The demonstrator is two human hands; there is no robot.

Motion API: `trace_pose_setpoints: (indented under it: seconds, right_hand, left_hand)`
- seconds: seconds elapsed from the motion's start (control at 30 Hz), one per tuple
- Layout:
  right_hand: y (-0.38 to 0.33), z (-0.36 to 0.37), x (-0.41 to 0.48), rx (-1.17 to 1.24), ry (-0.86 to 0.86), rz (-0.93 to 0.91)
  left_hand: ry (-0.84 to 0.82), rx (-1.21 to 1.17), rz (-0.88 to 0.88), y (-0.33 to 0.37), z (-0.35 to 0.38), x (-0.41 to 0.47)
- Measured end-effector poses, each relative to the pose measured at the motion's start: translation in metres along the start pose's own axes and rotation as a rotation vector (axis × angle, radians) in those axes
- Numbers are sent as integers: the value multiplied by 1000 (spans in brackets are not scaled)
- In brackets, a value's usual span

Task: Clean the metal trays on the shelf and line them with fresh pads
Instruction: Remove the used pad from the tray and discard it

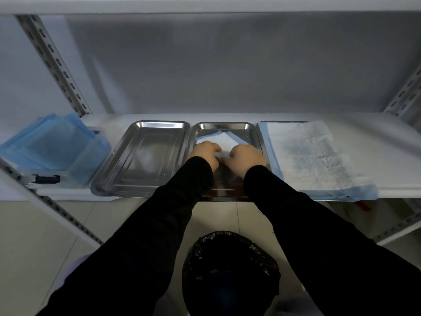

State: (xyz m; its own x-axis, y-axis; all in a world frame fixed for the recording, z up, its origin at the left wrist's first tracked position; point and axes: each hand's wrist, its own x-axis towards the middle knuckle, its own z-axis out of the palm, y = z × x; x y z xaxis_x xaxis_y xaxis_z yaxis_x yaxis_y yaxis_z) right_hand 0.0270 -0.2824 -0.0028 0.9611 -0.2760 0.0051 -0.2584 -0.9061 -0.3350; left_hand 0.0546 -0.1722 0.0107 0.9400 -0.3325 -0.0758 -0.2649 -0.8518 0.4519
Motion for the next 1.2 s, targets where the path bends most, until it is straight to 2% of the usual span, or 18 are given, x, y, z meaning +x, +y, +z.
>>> trace_pose_setpoints:
  seconds: [0.07, 0.17, 0.33, 0.47, 0.53, 0.63, 0.73, 0.87, 1.03, 1.2]
  right_hand:
    - [-2, 0, -1, 122, -18, 0]
    - [-3, -3, -5, 355, -82, -2]
    - [-4, -9, -8, 496, -168, -11]
    - [2, -9, -8, 307, -116, -161]
    - [5, -9, -8, 220, -152, -218]
    - [10, -5, -8, 159, -192, -218]
    - [14, -1, -9, 69, -167, -226]
    - [17, 0, -6, 154, -86, -145]
    - [21, -8, -4, 606, -23, 19]
    - [24, -6, -1, 722, 45, 84]
  left_hand:
    - [-35, -11, 25, 1, 0, -3]
    - [-59, 98, 128, 2, -1, -4]
    - [-87, 190, 161, 0, 1, -1]
    - [-46, 126, 136, -4, 3, 0]
    - [-34, 81, 119, -7, 2, -1]
    - [-16, 48, 128, -12, -2, -2]
    - [-88, 61, 161, -12, -8, -5]
    - [-64, -81, 164, -17, -7, -6]
    - [-12, -450, 33, -24, -2, -1]
    - [-135, -660, -17, -26, -9, 3]
